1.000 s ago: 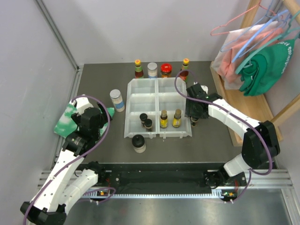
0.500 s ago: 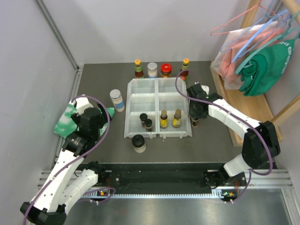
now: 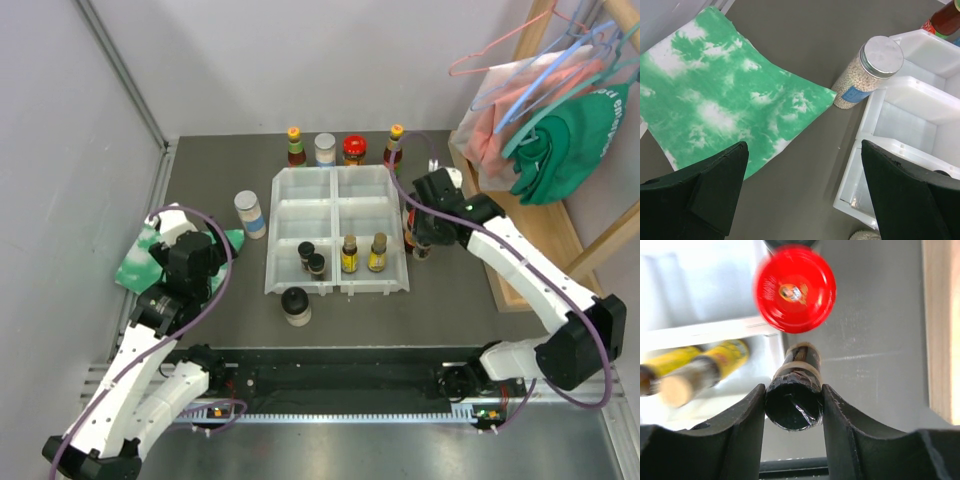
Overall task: Organize the condiment bottles
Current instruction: Place the bottle in the storage box.
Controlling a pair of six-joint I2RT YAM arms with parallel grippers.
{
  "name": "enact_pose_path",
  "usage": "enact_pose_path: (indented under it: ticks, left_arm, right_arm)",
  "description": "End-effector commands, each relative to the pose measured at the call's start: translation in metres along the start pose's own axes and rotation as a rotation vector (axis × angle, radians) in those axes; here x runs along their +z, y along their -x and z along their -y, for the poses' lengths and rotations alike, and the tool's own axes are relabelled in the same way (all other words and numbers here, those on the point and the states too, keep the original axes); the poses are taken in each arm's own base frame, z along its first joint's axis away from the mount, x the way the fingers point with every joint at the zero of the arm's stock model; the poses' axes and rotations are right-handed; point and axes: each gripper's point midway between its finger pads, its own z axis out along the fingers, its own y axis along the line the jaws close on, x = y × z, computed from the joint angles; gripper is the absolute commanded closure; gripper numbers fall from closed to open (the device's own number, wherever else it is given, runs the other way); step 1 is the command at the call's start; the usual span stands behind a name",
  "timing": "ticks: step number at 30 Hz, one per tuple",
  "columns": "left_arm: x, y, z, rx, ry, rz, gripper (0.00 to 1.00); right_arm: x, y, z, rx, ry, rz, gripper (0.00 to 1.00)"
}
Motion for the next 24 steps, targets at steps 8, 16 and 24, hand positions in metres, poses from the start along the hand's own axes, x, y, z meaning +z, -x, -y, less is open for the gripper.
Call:
enact_pose_path:
  ticks: [8, 16, 24]
  left_arm:
    - [0.000, -0.001, -0.003, 0.014, 0.035, -0.036, 0.01]
    - [-0.010, 0.011, -0.010, -0.042, 0.021, 0.038, 0.01]
    - [-0.017, 0.013, -0.026, -0.063, 0.079, 0.063, 0.01]
  right_arm:
    - [-0.122, 0.103, -0.067, -0.105, 0.278, 0.289, 1.00]
    - [-0.159, 0.115, -0.166, -0.271, 0.475, 0.348, 1.00]
    - [-0.159, 0.074, -0.257, -0.428, 0.619, 0.310, 1.00]
